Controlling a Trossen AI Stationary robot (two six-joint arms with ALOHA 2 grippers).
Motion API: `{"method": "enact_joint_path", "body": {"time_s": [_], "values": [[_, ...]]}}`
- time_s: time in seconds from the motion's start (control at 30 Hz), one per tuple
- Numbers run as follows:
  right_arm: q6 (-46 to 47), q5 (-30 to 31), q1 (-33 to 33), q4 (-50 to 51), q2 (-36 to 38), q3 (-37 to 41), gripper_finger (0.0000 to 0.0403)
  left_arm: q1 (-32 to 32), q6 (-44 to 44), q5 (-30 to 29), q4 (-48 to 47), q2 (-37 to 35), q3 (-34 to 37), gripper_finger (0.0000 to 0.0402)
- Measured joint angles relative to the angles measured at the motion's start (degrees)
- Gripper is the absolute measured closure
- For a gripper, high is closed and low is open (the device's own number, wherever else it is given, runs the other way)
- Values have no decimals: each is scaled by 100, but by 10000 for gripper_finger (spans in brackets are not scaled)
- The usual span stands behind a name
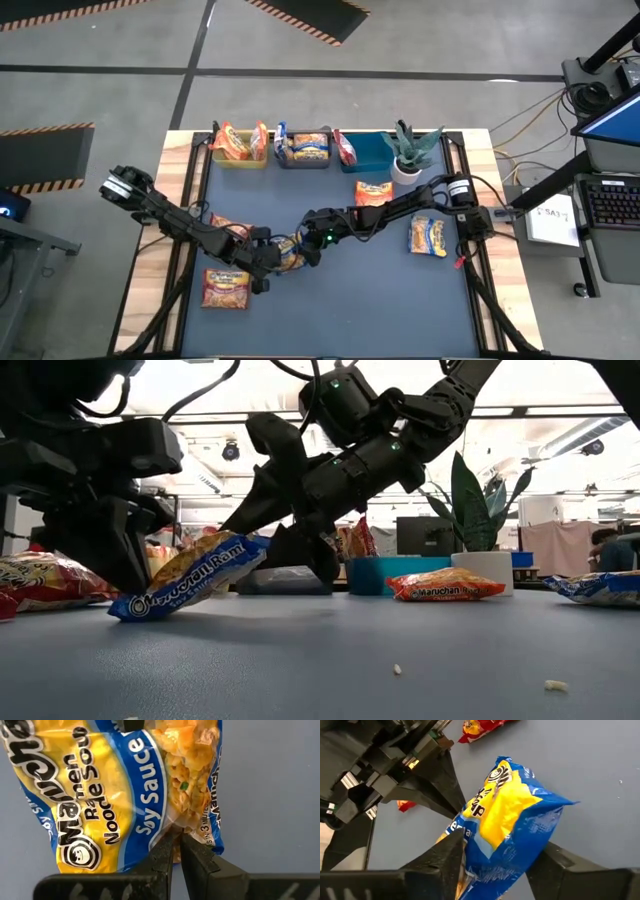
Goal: Sort Maruchan noodles
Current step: Put the blue noodle pack into the black bin
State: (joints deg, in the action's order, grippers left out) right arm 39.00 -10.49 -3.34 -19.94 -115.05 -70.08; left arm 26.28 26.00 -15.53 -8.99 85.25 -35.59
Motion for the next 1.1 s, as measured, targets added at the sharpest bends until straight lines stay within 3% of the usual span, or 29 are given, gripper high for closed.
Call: {"method": "enact_joint_path", "body": {"time_s": [0.2, 0.53, 0.9, 1.1], "values": [[-9, -8, -2, -4, 91, 0, 251, -2, -22, -4, 5, -2, -18, 384], [-44, -6, 14, 158, 136, 0, 254, -2, -24, -11, -99, -290, -18, 384], [-288, 40, 58, 220, 175, 0, 307, 17, -117, -57, -857, -1386, -18, 384], [-494, 41, 171, 448, 389, 0, 310, 19, -1259, -609, -1004, -2294, -18, 384]]}}
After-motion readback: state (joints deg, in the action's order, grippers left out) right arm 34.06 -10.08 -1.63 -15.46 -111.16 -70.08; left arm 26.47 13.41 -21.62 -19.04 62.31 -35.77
